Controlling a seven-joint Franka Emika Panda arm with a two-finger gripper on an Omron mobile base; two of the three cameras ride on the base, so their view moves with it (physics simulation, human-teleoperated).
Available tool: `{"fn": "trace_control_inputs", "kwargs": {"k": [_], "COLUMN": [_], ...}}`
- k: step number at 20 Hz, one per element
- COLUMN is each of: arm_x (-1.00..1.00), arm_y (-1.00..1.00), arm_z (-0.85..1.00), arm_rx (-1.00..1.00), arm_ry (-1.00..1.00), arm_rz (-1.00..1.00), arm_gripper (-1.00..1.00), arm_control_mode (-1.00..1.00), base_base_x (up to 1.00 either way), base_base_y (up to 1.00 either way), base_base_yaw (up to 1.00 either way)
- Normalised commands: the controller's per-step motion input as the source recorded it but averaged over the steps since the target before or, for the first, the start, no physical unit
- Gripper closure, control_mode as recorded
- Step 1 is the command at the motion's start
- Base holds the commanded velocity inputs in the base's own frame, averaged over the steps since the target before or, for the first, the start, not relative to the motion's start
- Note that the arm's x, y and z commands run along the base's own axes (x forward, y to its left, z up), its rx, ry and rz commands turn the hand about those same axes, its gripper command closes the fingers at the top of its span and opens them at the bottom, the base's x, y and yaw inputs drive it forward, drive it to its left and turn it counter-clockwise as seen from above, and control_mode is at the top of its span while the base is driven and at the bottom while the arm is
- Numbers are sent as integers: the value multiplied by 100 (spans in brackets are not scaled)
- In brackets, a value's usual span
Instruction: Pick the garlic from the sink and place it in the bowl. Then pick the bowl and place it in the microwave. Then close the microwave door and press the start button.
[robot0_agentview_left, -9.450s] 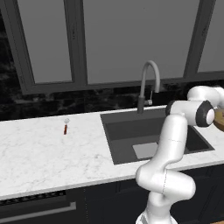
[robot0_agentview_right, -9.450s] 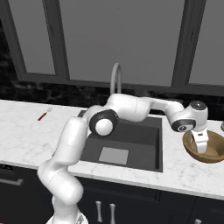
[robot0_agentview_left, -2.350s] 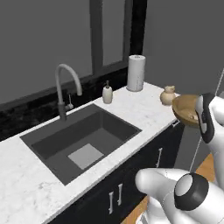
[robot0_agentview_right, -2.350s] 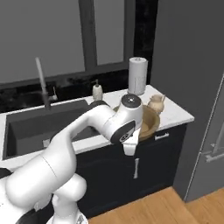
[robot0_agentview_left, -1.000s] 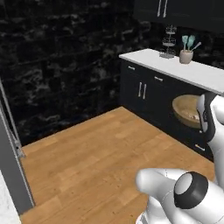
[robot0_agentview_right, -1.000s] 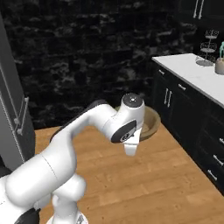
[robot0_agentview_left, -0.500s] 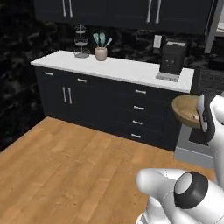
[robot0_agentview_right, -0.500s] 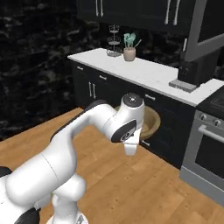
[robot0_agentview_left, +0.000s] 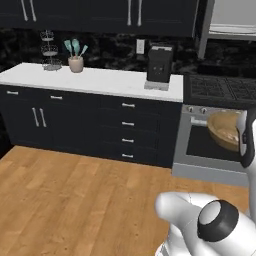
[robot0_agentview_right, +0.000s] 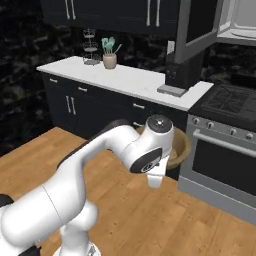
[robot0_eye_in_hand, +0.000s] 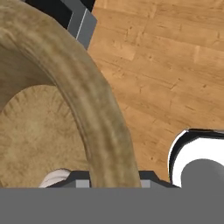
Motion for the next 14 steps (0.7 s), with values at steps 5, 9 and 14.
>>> {"fn": "trace_control_inputs", "kwargs": {"k": [5,9,14], "arm_x": [0,0,0], "arm_y": [0,0,0], "arm_z": [0,0,0], "arm_rx": [0,0,0], "arm_ry": [0,0,0], "arm_rz": [0,0,0], "arm_gripper": [100,100,100], "arm_control_mode": [100,100,100], "base_base_x": [39,72,81], "base_base_y": [-91,-100,-99], "base_base_yaw": [0,0,0]}}
